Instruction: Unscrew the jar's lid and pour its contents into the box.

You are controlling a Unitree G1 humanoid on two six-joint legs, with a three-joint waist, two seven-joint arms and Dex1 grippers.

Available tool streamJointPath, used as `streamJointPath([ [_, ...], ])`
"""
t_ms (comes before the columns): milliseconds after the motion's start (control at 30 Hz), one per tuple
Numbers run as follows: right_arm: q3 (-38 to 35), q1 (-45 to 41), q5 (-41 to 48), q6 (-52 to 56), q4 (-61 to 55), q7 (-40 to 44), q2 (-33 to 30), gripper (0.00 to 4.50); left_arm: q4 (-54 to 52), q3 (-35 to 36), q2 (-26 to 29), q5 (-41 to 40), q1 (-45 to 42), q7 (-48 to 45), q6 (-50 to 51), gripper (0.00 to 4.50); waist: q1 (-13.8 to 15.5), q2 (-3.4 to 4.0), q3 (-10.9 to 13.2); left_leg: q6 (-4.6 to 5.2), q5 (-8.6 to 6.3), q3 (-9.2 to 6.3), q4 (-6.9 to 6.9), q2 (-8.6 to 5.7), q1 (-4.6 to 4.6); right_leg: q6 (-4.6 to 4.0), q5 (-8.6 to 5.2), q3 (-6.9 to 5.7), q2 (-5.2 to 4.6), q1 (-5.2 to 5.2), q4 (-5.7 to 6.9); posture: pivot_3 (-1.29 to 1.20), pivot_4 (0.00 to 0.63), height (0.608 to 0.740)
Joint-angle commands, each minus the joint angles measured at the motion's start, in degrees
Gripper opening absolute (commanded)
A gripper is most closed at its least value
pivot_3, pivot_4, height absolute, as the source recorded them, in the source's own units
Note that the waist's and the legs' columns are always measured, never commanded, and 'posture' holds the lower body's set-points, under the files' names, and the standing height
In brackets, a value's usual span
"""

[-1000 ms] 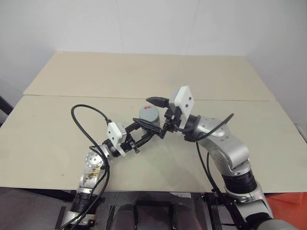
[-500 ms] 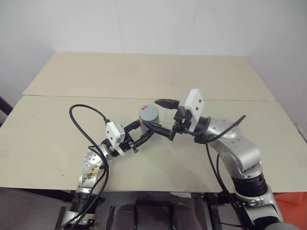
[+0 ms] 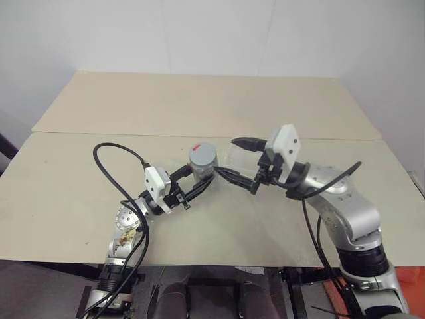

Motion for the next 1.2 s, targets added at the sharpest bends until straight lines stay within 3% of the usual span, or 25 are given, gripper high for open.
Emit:
streamJointPath([
  [33,-1.1,0.2,2.6,-0.1,-4.8,1.1,-0.6,4.46,-0.7,0.2,0.1,-0.1,-0.4,0.1,-1.6,2.09,0.0,0.00,0.0,0.00,0.00,0.00,0.00,0.00,0.00,0.00,0.00,0.00,0.00,0.00,0.00,0.00,0.150,0.740],
  [533,7.5,-1.8,-4.5,2.8,-8.4,-13.6,10.0,4.46,-0.4,-0.4,-2.0,3.2,-0.8,5.0,-4.4,2.09,0.1,0.00,0.0,0.00,0.00,0.00,0.01,-0.01,-0.01,0.00,0.00,0.00,-0.01,-0.01,0.02,0.00,0.150,0.740],
  [967,8.7,-2.6,-7.1,2.5,-6.6,-14.8,12.5,4.46,-0.1,-0.8,-1.9,3.0,-1.3,4.6,-4.2,2.09,-0.1,0.00,0.0,0.00,0.00,0.00,0.01,0.00,0.00,0.00,0.00,-0.01,0.00,-0.01,0.02,0.00,0.150,0.740],
  [1067,8.8,-2.3,-7.2,2.2,-6.6,-14.9,13.0,3.88,0.1,-0.9,-2.0,3.0,-1.3,4.5,-4.4,2.09,-0.1,0.00,0.0,0.00,0.00,0.00,0.01,0.00,0.00,0.00,0.00,-0.01,0.00,-0.01,0.02,0.00,0.150,0.740],
  [1167,9.0,-2.3,-7.7,2.2,-6.6,-15.2,13.0,2.85,0.4,-0.9,-2.0,3.0,-1.5,4.3,-4.4,2.09,-0.1,0.00,0.0,0.00,0.00,0.00,0.01,-0.01,0.00,0.00,0.00,-0.01,-0.01,-0.01,0.02,0.00,0.150,0.740],
  [1200,9.1,-2.3,-7.9,2.2,-6.7,-15.2,12.9,2.76,0.6,-1.0,-2.0,3.0,-1.5,4.1,-4.5,2.09,-0.1,0.00,0.0,0.00,0.00,0.00,0.01,-0.01,0.00,0.00,0.00,-0.01,0.00,-0.01,0.02,0.00,0.150,0.740],
])
